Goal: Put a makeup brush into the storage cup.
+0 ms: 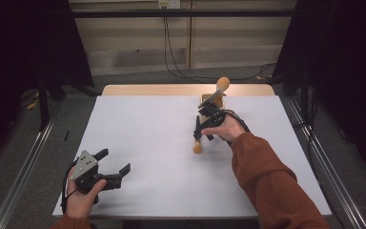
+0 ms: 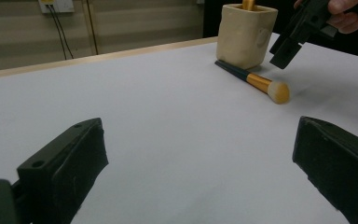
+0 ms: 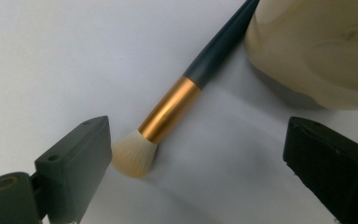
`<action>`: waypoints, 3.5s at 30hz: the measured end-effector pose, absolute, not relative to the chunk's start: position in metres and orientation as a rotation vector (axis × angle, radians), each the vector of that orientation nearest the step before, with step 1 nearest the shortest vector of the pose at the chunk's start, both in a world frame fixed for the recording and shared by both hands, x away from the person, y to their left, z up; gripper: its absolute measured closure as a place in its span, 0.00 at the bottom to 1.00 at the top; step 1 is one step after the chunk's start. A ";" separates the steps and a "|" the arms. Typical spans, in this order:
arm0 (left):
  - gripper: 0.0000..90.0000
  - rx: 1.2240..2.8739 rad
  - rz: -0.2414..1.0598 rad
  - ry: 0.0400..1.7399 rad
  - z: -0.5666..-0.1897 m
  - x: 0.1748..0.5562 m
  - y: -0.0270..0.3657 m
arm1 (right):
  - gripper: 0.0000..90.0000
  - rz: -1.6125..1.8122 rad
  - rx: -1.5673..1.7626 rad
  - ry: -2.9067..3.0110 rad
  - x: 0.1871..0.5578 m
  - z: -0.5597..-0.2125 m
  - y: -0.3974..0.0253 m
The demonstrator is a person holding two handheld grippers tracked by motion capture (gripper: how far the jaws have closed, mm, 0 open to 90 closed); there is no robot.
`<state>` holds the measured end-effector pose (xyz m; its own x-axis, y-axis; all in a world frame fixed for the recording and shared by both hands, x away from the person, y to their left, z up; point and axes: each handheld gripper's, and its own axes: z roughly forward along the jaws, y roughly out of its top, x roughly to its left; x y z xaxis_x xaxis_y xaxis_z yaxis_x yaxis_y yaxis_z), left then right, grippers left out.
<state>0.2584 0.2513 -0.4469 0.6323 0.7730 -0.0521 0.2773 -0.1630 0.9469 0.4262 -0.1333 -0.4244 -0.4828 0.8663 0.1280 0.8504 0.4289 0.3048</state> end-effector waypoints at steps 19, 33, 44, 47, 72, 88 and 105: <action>0.03 1.739 0.557 0.852 -0.447 0.258 0.252 | 0.22 0.378 1.575 2.648 0.434 -0.443 -0.105; 0.03 1.750 0.557 0.836 -0.447 0.258 0.250 | 0.38 0.344 1.607 2.648 0.440 -0.454 -0.094; 0.03 1.763 0.547 0.820 -0.447 0.259 0.249 | 0.55 0.282 1.601 2.597 0.440 -0.453 -0.093; 0.03 1.762 0.545 0.821 -0.447 0.259 0.249 | 0.59 0.267 1.596 2.601 0.440 -0.453 -0.092; 0.03 1.758 0.546 0.827 -0.448 0.259 0.250 | 0.84 0.272 1.526 2.678 0.441 -0.451 -0.092; 0.03 1.758 0.551 0.852 -0.449 0.260 0.251 | 0.84 0.436 1.517 2.705 0.435 -0.442 -0.109; 0.03 1.760 0.562 0.864 -0.449 0.260 0.253 | 0.84 0.885 1.418 2.601 0.411 -0.427 -0.146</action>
<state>0.2601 0.2528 -0.4486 0.6295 0.7763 -0.0326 0.2847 -0.1914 0.9393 0.4108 -0.1458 -0.4266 -0.5782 0.7854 0.2210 0.7571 0.4155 0.5040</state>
